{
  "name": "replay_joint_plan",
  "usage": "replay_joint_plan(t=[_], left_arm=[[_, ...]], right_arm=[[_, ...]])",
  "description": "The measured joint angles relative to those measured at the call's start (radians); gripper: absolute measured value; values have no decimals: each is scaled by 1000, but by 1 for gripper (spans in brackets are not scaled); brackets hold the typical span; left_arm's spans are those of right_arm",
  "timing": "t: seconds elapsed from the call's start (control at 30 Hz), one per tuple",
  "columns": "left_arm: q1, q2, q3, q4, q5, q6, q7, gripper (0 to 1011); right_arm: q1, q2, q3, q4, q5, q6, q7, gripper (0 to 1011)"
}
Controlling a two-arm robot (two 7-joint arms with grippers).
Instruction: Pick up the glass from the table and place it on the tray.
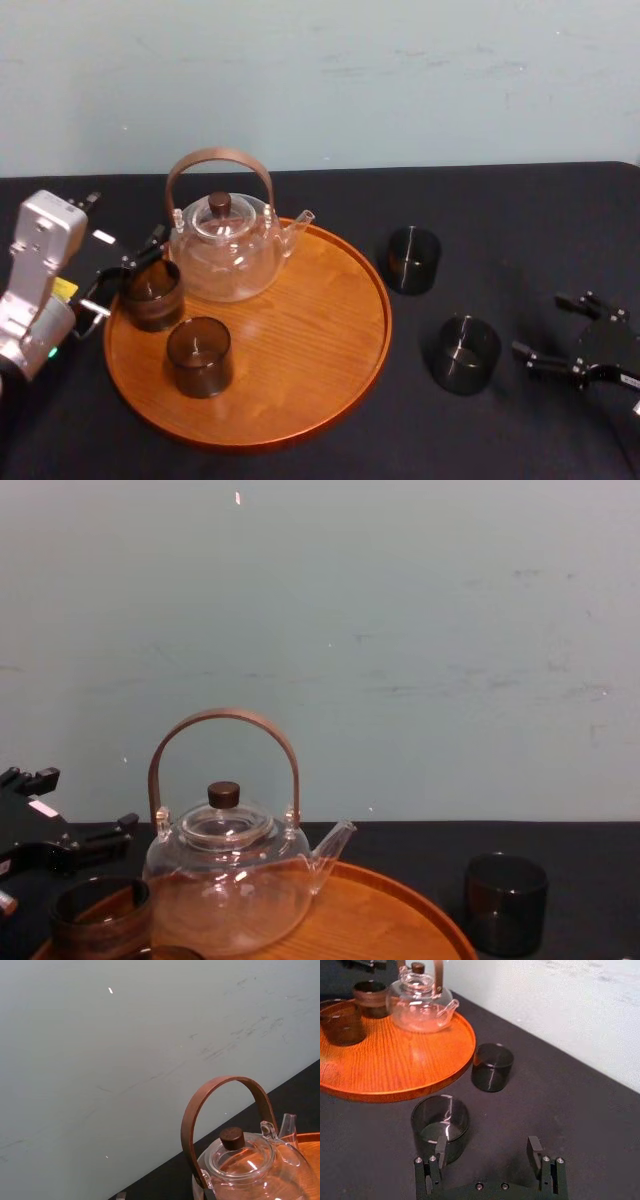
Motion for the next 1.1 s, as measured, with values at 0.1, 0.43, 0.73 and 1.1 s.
replay_joint_plan(t=[0.1,0.43,0.73,1.1], left_arm=[[0,0,0,0,0,0,0,1001],[0,0,0,0,0,0,0,1001],[0,0,0,0,0,0,0,1001],[0,0,0,0,0,0,0,1001]], right_arm=[[3,0,-5,3,-9,6,13,1002],[10,-8,-22,4,-43,19,72,1002],[15,-24,-36,2,-57,24,100,1002],[58,-65,-64,38,-69,44,106,1002]])
